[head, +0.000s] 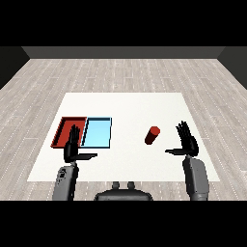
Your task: Pick the red can and put it in the red box
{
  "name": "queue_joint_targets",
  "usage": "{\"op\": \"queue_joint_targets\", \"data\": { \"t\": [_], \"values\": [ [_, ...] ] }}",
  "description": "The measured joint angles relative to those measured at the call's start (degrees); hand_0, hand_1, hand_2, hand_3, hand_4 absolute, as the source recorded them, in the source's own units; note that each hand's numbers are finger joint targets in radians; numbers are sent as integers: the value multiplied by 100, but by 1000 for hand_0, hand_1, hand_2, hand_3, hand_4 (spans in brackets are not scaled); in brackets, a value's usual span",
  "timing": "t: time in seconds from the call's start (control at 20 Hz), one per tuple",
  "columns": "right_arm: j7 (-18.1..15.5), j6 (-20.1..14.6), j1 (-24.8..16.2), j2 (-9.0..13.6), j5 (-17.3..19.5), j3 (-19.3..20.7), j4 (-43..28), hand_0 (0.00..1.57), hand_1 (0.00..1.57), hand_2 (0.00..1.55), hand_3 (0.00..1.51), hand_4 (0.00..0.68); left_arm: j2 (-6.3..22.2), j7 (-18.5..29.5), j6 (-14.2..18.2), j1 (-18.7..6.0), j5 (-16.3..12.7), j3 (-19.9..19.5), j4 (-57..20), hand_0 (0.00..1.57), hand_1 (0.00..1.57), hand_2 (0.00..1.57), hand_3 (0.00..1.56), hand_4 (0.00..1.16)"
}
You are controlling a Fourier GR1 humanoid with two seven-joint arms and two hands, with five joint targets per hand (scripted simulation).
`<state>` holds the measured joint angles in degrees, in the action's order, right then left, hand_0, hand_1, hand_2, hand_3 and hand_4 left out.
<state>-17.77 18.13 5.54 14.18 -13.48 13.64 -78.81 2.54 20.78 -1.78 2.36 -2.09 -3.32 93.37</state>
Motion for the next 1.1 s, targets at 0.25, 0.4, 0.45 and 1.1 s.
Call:
{"op": "queue_joint_targets", "data": {
  "t": [0.25,0.4,0.45,1.1],
  "values": [
    [-163,73,18,-7,46,60,184,0,0,0,0,0,-36,81,44,-75,38,13,-117,0,0,0,0,0],
    [-144,32,140,-51,58,51,284,0,0,0,0,0,-3,-3,56,-64,57,11,-9,0,0,0,0,0],
    [-234,46,184,-52,71,72,413,0,0,0,0,0,15,139,-6,-49,30,-21,-134,0,0,0,0,0],
    [-445,6,958,-191,103,26,1569,0,0,0,0,0,-32,-64,43,-62,-49,-7,42,0,0,0,0,0]
  ]
}}
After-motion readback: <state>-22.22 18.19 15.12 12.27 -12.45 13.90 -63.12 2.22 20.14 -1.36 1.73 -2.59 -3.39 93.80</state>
